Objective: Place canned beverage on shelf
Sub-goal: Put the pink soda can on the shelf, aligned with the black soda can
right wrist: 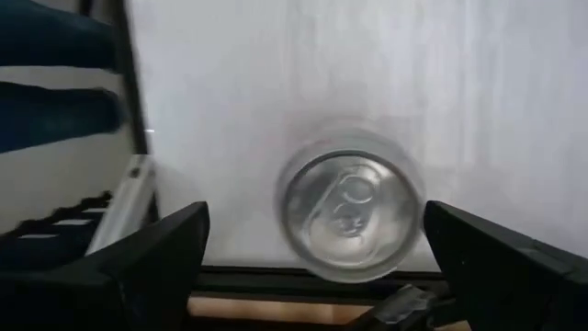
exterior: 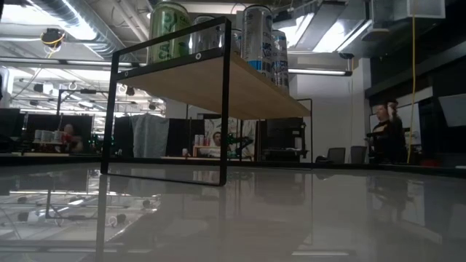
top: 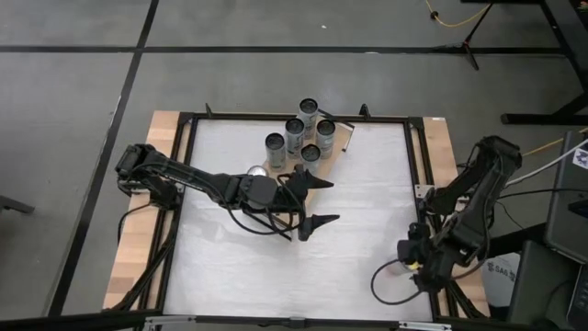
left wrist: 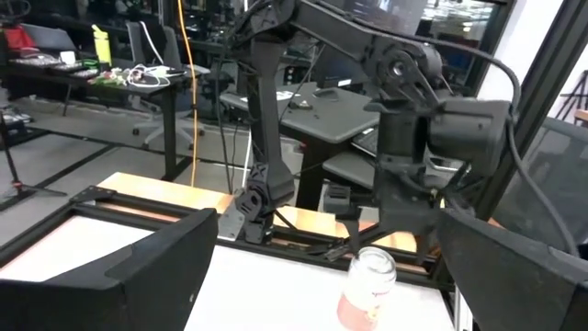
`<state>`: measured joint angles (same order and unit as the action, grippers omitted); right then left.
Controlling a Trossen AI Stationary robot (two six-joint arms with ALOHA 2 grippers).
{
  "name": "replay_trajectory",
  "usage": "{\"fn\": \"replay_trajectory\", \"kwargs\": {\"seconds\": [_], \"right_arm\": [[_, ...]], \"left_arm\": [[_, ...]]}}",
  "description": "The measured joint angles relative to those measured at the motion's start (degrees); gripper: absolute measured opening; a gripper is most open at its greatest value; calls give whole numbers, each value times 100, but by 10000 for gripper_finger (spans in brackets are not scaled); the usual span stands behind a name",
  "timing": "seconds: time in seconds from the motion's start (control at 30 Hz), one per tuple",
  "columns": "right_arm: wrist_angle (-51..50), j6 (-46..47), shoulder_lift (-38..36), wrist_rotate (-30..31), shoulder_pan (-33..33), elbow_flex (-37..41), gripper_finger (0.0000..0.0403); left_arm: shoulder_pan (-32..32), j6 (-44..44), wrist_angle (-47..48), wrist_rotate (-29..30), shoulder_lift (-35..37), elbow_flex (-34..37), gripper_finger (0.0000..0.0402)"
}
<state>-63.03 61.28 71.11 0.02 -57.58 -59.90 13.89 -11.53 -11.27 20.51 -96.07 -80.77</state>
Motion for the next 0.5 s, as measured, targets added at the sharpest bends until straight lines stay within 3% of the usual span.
{"fn": "replay_trajectory", "kwargs": {"seconds": [0.5], "right_arm": [[-354,-15,308,257,11,-2,392]], "left_arm": [[2,2,4,2,0,0,400]]}}
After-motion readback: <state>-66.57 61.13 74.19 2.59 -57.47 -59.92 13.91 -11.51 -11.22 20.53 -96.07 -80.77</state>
